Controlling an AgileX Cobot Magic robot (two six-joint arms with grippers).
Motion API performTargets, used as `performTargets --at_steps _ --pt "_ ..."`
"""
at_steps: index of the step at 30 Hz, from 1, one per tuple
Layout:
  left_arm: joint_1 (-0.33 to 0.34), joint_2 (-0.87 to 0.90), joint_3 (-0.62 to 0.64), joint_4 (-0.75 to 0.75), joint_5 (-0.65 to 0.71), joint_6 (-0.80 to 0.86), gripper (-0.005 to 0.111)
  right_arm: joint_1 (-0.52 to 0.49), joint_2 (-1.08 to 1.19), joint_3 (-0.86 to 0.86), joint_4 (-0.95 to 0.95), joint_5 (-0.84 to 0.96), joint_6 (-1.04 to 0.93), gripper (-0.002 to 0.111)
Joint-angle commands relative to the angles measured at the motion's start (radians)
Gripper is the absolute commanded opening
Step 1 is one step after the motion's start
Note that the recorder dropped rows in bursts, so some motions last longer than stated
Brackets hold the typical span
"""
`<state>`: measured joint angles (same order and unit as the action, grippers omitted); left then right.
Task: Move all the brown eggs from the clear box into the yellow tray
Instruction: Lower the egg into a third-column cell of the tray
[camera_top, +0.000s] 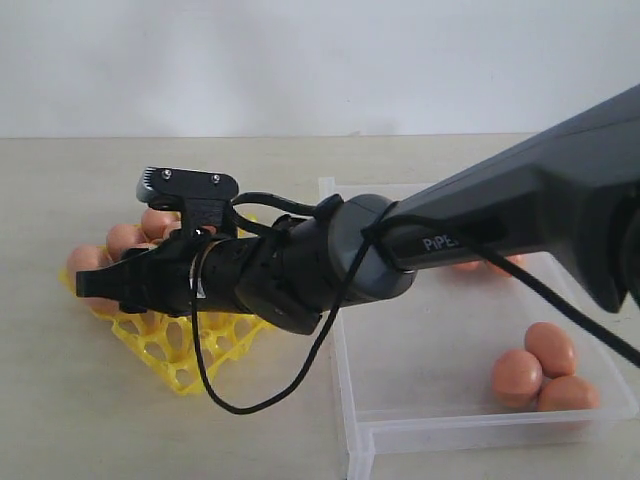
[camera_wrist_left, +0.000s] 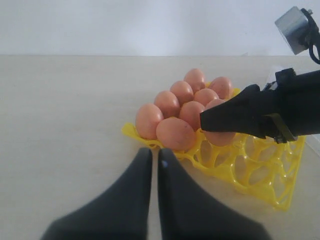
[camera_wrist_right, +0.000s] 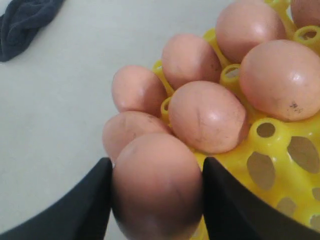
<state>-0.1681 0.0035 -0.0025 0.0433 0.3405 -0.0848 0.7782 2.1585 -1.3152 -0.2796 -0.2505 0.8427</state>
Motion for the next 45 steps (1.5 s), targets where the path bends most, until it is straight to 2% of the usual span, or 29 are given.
performTargets --at_steps 1,23,25,29,32,45 --pt "-0.005 -0.003 0.003 -0.003 -0.003 -0.001 0.004 0.0 -0.003 -0.011 -0.012 -0.008 -0.013 0.0" --pt "-0.005 -0.003 0.003 -0.003 -0.003 -0.001 0.004 0.002 0.037 -0.011 -0.022 -0.011 -0.011 0.001" --pt "-0.005 -0.003 0.003 -0.003 -0.003 -0.001 0.004 0.002 0.037 -0.011 -0.023 -0.011 -0.011 0.007" --pt "-0.005 -0.003 0.003 -0.003 -0.003 -0.001 0.004 0.01 0.037 -0.011 -0.054 -0.011 -0.013 0.03" --pt "-0.005 -0.003 0.003 -0.003 -0.003 -0.001 0.004 0.015 0.037 -0.011 -0.054 -0.013 -0.013 0.042" --pt "-0.005 -0.003 0.003 -0.003 -0.003 -0.001 0.004 0.021 0.037 -0.011 -0.054 -0.009 -0.015 0.043"
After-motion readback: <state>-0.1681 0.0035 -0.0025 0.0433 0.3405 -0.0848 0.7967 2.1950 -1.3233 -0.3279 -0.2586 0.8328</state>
